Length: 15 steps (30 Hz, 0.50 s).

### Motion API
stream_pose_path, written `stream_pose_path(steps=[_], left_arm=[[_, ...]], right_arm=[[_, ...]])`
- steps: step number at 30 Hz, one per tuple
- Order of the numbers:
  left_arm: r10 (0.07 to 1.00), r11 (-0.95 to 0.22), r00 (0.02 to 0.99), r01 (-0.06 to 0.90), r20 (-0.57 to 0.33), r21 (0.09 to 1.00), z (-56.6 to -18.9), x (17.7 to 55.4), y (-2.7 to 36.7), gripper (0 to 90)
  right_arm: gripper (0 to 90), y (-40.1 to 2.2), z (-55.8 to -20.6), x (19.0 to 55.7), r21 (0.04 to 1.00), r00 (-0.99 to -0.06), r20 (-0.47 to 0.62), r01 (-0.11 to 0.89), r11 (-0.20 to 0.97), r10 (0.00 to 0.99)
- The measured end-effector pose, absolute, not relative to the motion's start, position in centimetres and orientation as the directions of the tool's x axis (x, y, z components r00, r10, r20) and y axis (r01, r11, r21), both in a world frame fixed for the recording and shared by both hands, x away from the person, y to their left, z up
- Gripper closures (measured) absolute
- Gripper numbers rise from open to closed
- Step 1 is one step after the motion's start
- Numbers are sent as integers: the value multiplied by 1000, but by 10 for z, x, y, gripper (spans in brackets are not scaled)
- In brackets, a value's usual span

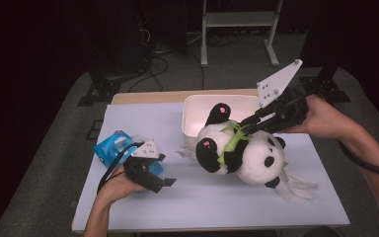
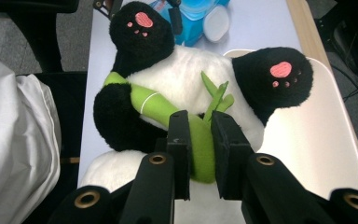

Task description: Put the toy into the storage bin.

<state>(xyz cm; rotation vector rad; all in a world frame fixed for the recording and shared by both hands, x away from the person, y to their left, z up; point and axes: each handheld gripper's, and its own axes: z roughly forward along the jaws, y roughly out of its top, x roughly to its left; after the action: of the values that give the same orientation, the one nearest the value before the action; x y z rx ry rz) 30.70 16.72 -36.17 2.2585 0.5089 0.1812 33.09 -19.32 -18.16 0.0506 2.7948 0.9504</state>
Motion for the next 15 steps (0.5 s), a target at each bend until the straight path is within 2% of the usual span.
stream_pose_path(steps=[15], left_arm=[[432, -584, 901, 311, -37, 750, -359, 309, 173, 103]], right_arm=[[778, -195, -157, 346, 613, -974, -190, -23, 790, 120]])
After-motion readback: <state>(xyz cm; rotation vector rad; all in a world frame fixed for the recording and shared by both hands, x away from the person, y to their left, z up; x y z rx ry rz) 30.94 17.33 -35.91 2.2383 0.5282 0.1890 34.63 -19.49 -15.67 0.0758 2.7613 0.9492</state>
